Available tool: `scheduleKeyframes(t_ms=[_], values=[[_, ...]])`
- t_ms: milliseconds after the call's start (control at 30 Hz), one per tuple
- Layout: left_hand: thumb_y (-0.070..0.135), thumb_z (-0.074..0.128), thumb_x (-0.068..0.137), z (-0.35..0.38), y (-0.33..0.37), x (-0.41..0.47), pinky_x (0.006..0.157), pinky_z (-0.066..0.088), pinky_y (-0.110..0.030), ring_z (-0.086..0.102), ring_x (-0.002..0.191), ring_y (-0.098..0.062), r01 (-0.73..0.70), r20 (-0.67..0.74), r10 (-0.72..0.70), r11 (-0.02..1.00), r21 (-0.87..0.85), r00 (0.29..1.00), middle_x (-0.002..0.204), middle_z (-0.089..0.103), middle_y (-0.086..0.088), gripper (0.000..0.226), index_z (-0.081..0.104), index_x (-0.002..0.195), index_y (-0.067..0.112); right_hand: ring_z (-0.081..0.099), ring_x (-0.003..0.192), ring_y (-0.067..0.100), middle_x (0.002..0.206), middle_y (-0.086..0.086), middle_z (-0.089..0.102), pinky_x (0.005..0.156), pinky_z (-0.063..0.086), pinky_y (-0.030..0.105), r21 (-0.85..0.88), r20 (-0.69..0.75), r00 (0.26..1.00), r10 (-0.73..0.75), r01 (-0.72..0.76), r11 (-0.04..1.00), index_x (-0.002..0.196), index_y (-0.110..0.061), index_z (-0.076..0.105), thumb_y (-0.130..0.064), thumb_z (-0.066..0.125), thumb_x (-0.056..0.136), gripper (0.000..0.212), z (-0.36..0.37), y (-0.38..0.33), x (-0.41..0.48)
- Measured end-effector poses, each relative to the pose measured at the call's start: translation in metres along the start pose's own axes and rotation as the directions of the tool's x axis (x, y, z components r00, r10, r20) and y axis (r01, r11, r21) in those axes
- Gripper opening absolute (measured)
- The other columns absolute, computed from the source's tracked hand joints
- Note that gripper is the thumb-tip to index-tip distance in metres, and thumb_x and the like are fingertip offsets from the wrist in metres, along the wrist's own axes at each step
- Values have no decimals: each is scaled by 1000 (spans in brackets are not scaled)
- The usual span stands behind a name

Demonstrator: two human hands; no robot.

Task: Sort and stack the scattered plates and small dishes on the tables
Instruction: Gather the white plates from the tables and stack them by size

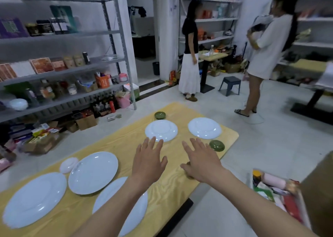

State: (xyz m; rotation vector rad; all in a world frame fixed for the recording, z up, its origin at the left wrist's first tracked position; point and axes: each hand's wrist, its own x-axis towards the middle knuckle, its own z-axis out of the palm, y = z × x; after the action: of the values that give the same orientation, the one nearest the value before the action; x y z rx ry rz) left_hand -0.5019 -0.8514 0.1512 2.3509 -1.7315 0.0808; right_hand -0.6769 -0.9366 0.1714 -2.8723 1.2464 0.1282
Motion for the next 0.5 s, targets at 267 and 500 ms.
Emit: scheduleKeyframes(t_ms=[267, 500], values=[[48, 38, 99, 29, 45, 95, 121, 13, -40, 9, 152, -25, -52, 28, 54, 998, -40, 998, 164, 16, -3, 63, 19, 156, 26, 1, 152, 29, 165, 11, 2, 121, 14, 45, -36, 11, 1000, 30, -29, 999, 158, -20, 0, -58, 37, 99, 80, -10, 84, 64], [47, 39, 99, 53, 96, 162, 121, 13, -40, 10, 151, -26, -74, 66, 76, 996, -43, 995, 163, 17, -4, 64, 21, 156, 24, 4, 152, 28, 165, 9, 4, 119, 16, 43, 24, 18, 998, 57, -57, 998, 158, -21, 3, -58, 40, 98, 80, -1, 162, 101]])
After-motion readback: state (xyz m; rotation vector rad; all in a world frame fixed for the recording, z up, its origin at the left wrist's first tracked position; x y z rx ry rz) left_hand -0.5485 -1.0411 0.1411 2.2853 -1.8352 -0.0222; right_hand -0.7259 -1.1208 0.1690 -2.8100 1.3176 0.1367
